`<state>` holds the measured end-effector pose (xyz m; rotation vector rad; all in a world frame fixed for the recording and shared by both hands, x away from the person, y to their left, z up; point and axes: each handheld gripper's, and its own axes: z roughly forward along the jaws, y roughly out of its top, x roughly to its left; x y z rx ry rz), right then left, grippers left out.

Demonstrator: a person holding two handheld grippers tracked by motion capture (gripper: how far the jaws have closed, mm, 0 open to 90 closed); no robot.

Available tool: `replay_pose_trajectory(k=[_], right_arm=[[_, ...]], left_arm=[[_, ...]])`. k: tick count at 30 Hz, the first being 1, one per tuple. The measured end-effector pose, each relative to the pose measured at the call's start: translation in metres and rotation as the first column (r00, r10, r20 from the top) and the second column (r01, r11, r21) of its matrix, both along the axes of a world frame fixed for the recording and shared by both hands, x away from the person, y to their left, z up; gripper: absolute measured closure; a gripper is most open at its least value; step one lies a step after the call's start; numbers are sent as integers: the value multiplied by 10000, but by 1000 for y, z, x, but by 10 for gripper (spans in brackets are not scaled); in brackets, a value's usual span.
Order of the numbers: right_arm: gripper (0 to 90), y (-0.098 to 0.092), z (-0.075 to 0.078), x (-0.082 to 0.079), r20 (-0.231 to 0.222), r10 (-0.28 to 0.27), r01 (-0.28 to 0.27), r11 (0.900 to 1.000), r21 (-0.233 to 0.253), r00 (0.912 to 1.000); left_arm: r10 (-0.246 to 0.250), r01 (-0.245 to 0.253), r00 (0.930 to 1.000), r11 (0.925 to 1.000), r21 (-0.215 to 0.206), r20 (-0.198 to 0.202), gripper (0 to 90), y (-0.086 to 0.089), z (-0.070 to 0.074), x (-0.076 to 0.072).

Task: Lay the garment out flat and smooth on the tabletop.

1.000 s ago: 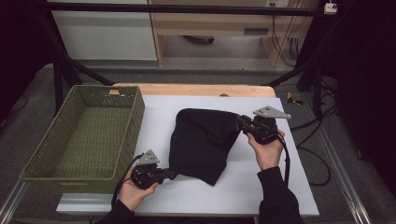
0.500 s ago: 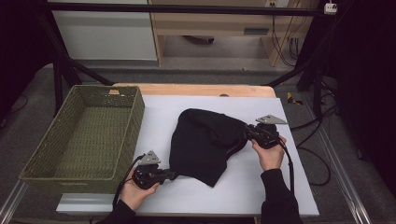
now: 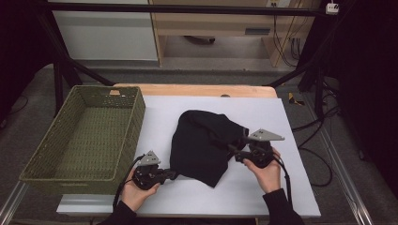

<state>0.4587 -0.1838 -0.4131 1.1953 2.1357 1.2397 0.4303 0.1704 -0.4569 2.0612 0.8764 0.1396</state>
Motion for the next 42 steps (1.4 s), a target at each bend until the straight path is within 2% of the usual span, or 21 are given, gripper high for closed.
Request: replay_pose_trajectory(k=[3,6,10,12,15,18,20,23,24,25,27,29,31,33,36,39,42], right_arm=[[272,17,-12,-11,-324,696,-702,9974,-150,9970],[268,33,-23,-19,-470,1212,-1227,9920,-294,9915],[294,51,-34,-21,-658,1552,-1587,9860,-514,9857],[370,57,-39,-20,-700,1673,-1712,9838,-537,9834],[550,64,-46,-21,-653,1572,-1644,9784,-1251,9854],[743,65,-48,-21,-754,1422,-1534,9730,-1722,9870],[827,63,-45,-23,-679,1350,-1450,9737,-1760,9885],[845,55,-36,-25,-621,1369,-1440,9811,-1294,9886],[847,53,-33,-26,-574,1362,-1421,9830,-1165,9890],[849,50,-29,-28,-536,1341,-1392,9845,-1062,9895],[849,43,-22,-30,-338,1216,-1243,9874,-977,9920],[849,34,-15,-31,-159,1021,-1030,9918,-754,9946],[849,24,-8,-32,20,785,-783,9954,-552,9969],[849,14,-3,-34,126,529,-524,9978,-407,9985],[849,-1,3,-34,237,84,-74,9992,-397,9997],[848,-17,1,-32,254,-440,455,9972,-600,9987],[845,-31,-7,-28,-54,-806,799,9934,-820,9967]], left_arm=[[-4,4,10000,10000,3,30,841,0,0,0],[-17,17,10000,10000,-23,26,840,-1,0,0],[-8,8,10000,10000,-31,71,840,-2,1,-1],[0,0,10000,10000,-54,85,841,-2,0,-1],[-13,14,10000,10000,-81,56,840,-2,-1,-1],[-78,79,10000,9999,-136,47,839,-3,-1,-1],[-99,101,9999,9997,-200,72,837,-4,-1,-1],[-106,112,9999,9988,-484,127,820,-3,-1,-1],[-21,37,9997,9982,-599,260,796,-2,-1,-1],[123,-94,9988,9981,-606,475,746,-1,-1,-1],[554,-495,9946,9964,-682,877,589,1,-1,0],[706,-632,9943,9938,-918,795,484,3,-2,3],[818,-741,9928,9934,-881,876,391,5,-4,4],[792,-722,9935,9938,-850,817,346,4,-5,6],[778,-709,9933,9942,-811,855,272,3,-8,6],[819,-750,9930,9938,-819,849,232,3,-9,7],[877,-808,9932,9927,-899,764,190,5,-10,9]])
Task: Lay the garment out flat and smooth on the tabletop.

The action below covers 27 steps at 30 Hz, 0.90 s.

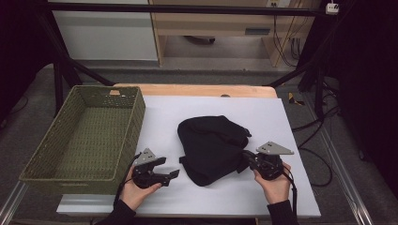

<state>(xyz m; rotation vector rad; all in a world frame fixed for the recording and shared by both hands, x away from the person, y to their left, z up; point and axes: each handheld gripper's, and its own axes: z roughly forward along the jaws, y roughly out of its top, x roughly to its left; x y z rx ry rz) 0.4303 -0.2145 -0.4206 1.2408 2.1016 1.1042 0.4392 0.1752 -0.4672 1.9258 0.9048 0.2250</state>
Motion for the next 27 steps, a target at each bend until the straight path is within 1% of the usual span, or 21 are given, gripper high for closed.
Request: replay_pose_trajectory(k=[2,3,5,6,7,8,10,11,12,13,15,17,19,22,25,27], right_arm=[[841,-6,-9,4,-253,-201,196,9996,-201,9995],[839,-8,-14,7,-458,-254,241,9993,-289,9986],[818,-10,-24,10,-716,-312,280,9986,-454,9969],[792,-10,-26,11,-700,-358,325,9983,-478,9969],[754,-10,-26,11,-680,-301,267,9984,-499,9972],[714,-10,-24,10,-563,-207,183,9989,-422,9982],[623,-7,-17,6,-253,102,-106,9998,-163,9996],[564,-3,-13,4,-82,338,-339,9994,-103,9994],[524,1,-9,2,123,483,-482,9988,-68,9988],[491,7,-4,0,287,661,-658,9978,-109,9974],[413,21,3,-3,464,1026,-1024,9947,-62,9936],[390,39,10,-5,603,1385,-1377,9903,-167,9885],[368,58,14,-5,618,1804,-1801,9836,-108,9816],[361,88,10,0,325,2346,-2342,9721,-155,9715],[366,115,-3,8,-131,2722,-2725,9608,-511,9621],[361,130,-13,14,-448,2773,-2801,9567,-790,9597]], left_arm=[[40,-40,10000,10000,-10,5,172,1,-1,1],[48,-48,10000,10000,23,27,161,1,-1,1],[43,-43,10000,10000,52,31,134,0,-1,1],[30,-31,10000,10000,70,25,120,0,-2,1],[5,-5,10000,10000,98,19,107,0,-2,1],[23,-23,10000,9999,106,-5,97,-1,-2,1],[-17,17,10000,9998,216,-38,82,-2,-3,1],[-14,15,10000,9997,251,-50,73,-2,-3,1],[-9,11,10000,9996,284,-53,66,-2,-3,1],[20,-18,10000,9995,304,-52,58,-2,-3,1],[70,-68,10000,9995,308,-57,46,-2,-3,1],[53,-51,10000,9995,306,-41,45,-2,-2,1],[48,-47,10000,9995,318,-21,36,-1,-2,0],[121,-122,9999,9993,341,29,34,0,-1,-1],[203,-205,9998,9994,268,85,34,2,-1,-2],[202,-206,9997,9994,288,116,34,2,-1,-3]])
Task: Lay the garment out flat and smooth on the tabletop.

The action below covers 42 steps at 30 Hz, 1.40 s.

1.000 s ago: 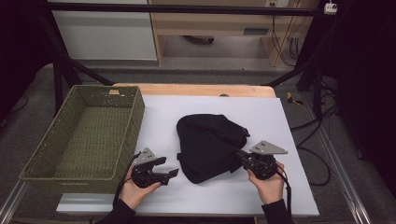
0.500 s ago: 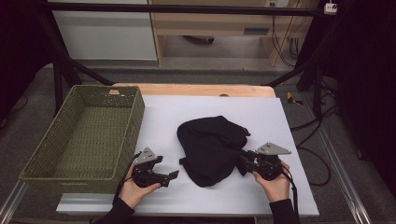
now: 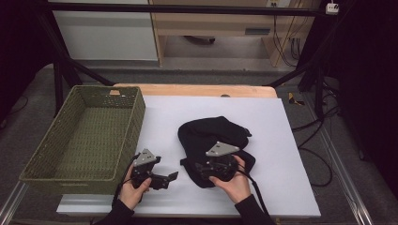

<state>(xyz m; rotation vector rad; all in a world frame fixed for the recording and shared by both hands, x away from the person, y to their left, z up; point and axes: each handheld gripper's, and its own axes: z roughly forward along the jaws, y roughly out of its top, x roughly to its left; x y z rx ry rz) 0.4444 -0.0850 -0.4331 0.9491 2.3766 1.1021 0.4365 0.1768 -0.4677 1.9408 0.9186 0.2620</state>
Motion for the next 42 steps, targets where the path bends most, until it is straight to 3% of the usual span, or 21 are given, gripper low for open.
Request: replay_pose_trajectory(k=[3,6,9,11,13,17,21,25,29,34,42], right_arm=[[362,12,-13,7,-102,-44,40,9992,-408,9999],[407,18,-18,9,131,-87,98,9966,-820,9999],[625,19,-19,7,649,-165,271,9856,-1667,9978],[775,17,-18,6,440,-282,355,9838,-1757,9986],[842,12,-15,6,299,-378,418,9884,-1463,9988],[858,-1,2,0,367,-374,402,9959,-805,9986],[860,-20,30,-10,865,-527,536,9985,-82,9949],[860,-44,56,-20,1362,-987,922,9943,533,9857],[859,-73,67,-25,1510,-1606,1457,9838,1047,9754],[858,-111,56,-26,1279,-2547,2415,9642,1096,9585],[855,-154,6,-22,325,-3545,3520,9338,635,9345]], left_arm=[[-40,41,10000,10000,89,-13,34,-1,-1,0],[-71,71,10000,9999,108,-41,34,-2,-1,0],[-97,97,10000,9998,152,-21,28,-3,-2,-1],[-119,119,9999,9999,96,-6,25,-3,-2,-1],[-94,94,10000,9999,69,13,24,-3,-1,-1],[-25,25,10000,10000,66,-23,23,-3,-2,-1],[-49,49,10000,10000,37,-14,23,-4,-2,-1],[-111,111,9999,9999,86,-43,22,-5,-2,-1],[-131,132,9999,9999,77,-54,22,-5,-3,-1],[-163,163,9999,9998,71,-52,23,-6,-3,-2],[-242,243,9997,9997,94,-89,22,-8,-4,-2]])
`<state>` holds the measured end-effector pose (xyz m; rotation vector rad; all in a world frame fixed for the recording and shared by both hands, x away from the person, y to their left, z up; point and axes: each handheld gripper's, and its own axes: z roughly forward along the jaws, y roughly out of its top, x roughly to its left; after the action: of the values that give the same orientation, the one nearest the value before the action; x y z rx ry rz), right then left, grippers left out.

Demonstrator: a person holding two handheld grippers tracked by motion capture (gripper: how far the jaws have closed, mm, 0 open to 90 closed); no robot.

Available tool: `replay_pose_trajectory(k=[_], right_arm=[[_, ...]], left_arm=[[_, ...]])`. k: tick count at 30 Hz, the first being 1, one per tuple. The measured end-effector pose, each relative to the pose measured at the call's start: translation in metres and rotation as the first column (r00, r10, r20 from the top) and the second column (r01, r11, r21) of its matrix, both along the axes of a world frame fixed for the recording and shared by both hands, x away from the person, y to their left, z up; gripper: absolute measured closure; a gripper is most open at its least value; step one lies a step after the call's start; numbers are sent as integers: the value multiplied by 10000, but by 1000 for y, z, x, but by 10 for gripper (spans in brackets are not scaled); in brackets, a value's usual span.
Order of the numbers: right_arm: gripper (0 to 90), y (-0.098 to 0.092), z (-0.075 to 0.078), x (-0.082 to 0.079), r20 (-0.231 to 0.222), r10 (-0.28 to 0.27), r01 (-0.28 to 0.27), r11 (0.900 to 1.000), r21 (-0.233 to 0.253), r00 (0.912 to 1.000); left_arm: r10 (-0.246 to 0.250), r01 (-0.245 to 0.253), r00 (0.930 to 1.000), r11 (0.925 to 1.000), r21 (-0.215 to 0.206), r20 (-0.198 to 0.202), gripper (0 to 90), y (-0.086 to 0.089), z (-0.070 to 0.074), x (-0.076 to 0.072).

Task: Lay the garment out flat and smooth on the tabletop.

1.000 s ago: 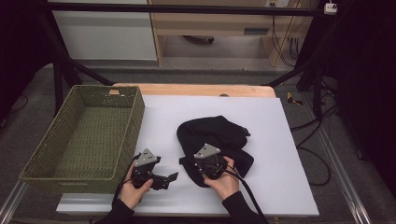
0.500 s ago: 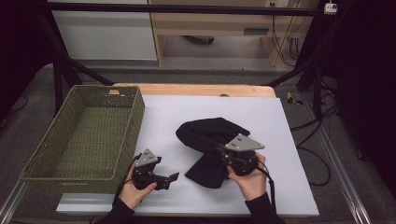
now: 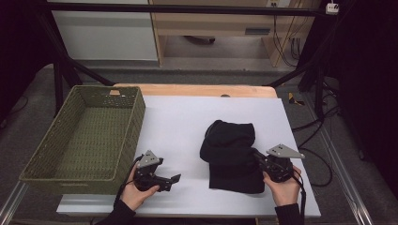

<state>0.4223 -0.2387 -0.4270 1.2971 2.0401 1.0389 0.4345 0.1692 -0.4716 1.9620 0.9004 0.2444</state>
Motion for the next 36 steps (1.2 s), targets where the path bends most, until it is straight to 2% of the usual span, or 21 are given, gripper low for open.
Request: replay_pose_trajectory(k=[3,6,9,13,15,18,21,23,25,26,27,29,30,31,34,36], right_arm=[[851,-6,-15,4,-297,-263,251,9989,-385,9992],[825,-7,-19,5,-391,-189,171,9989,-447,9991],[714,-6,-12,1,-238,21,-28,9996,-291,9997],[512,5,7,-8,384,420,-416,9991,-97,9984],[399,19,17,-11,744,777,-774,9970,-73,9942],[334,49,27,-11,988,1615,-1619,9868,-39,9819],[298,86,28,-4,954,2475,-2479,9688,-82,9642],[295,106,25,3,796,2758,-2750,9612,-211,9579],[311,126,19,10,578,2996,-2965,9534,-564,9523],[343,134,15,14,429,3011,-2966,9510,-874,9526],[427,140,12,16,291,2927,-2870,9497,-1257,9558],[710,146,8,19,300,2829,-2734,9453,-1779,9587],[790,144,9,19,135,2799,-2739,9475,-1650,9599],[842,141,10,18,177,2703,-2653,9539,-1403,9626],[860,122,25,11,692,2390,-2335,9691,-797,9685],[862,105,39,6,1260,1946,-1883,9802,-609,9727]], left_arm=[[-9,9,10000,10000,7,6,22,0,0,0],[2,-2,10000,10000,16,-5,22,0,0,0],[-6,6,10000,10000,16,0,22,0,0,0],[-17,17,10000,10000,63,-13,22,-1,-1,0],[-31,31,10000,9999,99,-8,22,-1,-1,0],[-51,51,10000,9999,127,-5,22,-1,-1,0],[-46,46,10000,9999,91,-12,22,0,-1,0],[-25,25,10000,10000,95,2,22,0,0,0],[-31,31,10000,10000,77,4,23,1,0,0],[-20,20,10000,10000,74,10,23,1,0,0],[-15,15,10000,10000,60,8,22,2,0,0],[-18,18,10000,10000,48,10,22,2,0,0],[-24,24,10000,10000,39,8,23,2,1,0],[-24,24,10000,10000,36,4,22,3,1,0],[-1,1,10000,10000,52,-5,22,3,0,1],[-14,14,10000,10000,71,-16,22,2,0,1]])
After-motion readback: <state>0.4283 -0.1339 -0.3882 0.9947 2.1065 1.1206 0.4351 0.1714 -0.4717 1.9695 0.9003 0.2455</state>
